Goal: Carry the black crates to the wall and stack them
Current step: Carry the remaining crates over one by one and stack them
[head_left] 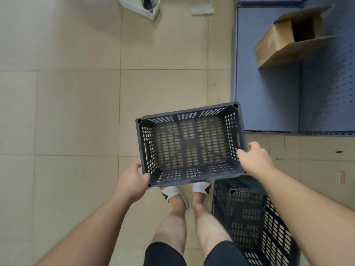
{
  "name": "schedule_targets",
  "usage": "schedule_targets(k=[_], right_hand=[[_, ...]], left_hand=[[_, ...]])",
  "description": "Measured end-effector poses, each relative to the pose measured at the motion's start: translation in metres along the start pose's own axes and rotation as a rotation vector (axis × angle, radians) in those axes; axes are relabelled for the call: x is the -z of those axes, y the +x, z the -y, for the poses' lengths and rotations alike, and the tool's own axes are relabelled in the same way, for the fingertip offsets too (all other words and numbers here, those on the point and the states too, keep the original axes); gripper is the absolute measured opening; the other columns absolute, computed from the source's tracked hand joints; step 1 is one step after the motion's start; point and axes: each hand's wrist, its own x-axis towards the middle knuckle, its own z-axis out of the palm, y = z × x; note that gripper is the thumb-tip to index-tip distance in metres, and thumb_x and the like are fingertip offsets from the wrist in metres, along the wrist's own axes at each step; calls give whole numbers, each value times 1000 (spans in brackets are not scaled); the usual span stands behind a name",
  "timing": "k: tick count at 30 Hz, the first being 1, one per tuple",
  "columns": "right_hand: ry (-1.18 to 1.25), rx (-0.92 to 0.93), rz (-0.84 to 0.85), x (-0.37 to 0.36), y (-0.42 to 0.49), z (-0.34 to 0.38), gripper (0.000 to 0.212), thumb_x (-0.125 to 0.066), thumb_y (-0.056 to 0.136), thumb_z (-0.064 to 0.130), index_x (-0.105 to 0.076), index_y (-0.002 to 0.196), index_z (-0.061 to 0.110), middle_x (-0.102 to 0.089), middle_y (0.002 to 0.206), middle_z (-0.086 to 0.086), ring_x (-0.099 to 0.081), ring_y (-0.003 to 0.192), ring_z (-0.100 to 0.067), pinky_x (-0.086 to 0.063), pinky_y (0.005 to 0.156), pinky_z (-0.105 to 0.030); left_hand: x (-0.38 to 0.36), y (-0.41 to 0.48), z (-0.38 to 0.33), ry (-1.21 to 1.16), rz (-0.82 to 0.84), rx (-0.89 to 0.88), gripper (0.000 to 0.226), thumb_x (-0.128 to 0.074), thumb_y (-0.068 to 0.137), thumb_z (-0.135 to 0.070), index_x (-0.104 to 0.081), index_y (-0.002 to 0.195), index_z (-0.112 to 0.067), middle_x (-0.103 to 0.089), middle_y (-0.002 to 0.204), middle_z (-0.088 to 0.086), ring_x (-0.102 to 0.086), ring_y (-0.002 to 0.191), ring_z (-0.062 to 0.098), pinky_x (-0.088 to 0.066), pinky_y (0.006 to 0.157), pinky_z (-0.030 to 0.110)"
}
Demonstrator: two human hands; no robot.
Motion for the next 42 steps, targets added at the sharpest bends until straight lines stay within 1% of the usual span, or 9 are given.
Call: schedule_targets(k=[3,7,14,20,22,26,33,38,42], right_hand=[[-9,-21,-8,-22,38,-5,58,-47,97,40,-38,147,13,-49,143,-19,-51,125,-42,-44,98,-45],[1,-46,-45,-43,84,-14,59,-47,95,41,-37,147,14,-50,142,-19,-52,124,-42,-46,100,-47],[16,-66,-128,-74,161,-23,57,-52,97,35,-36,145,9,-46,144,-21,-49,127,-44,-45,101,-52],[7,-83,-144,-99,208,-25,42,-41,103,24,-37,139,3,-51,138,-27,-51,123,-47,-42,95,-48],[62,-93,-165,-105,218,-27,38,-37,105,23,-40,136,2,-53,135,-27,-52,121,-47,-43,96,-50],[141,-67,-195,-112,231,-32,31,-41,101,27,-49,123,7,-62,125,-20,-61,110,-41,-49,97,-56],[138,-73,-210,-94,189,-18,31,-43,101,28,-52,123,7,-63,122,-20,-60,110,-42,-49,96,-57],[104,-22,-184,-56,111,11,29,-43,101,28,-51,122,9,-63,121,-19,-61,109,-40,-50,95,-59],[61,24,-180,-17,28,41,25,-43,100,30,-50,116,11,-61,118,-18,-60,106,-40,-51,92,-61]], left_hand=[[-20,38,2,-82,-23,45,50,-55,100,-23,-47,146,-8,-61,135,18,-60,110,30,-45,91,34],[-45,84,4,-183,-67,105,49,-56,99,-23,-48,145,-6,-60,137,17,-58,121,34,-42,88,34],[-77,157,10,-355,-188,199,51,-57,96,-20,-44,143,-7,-58,119,8,-59,107,32,-48,95,40],[-97,207,25,-513,-207,231,25,-54,94,-30,-52,118,-24,-67,104,-1,-66,96,28,-54,94,47],[-101,221,29,-615,-198,269,28,-50,94,-32,-56,118,-19,-69,107,0,-66,97,25,-54,92,43],[-103,237,34,-814,-167,356,18,-48,100,-24,-59,91,-13,-68,95,4,-61,85,18,-45,78,31],[-72,199,48,-871,-188,328,24,-50,101,-31,-60,89,-13,-64,87,4,-62,82,19,-50,76,34],[-14,120,76,-814,-239,295,27,-51,101,-35,-61,97,-11,-68,88,4,-60,75,15,-44,64,32],[42,47,104,-829,-278,330,33,-51,99,-43,-64,96,-13,-70,85,3,-66,82,21,-50,80,37]])
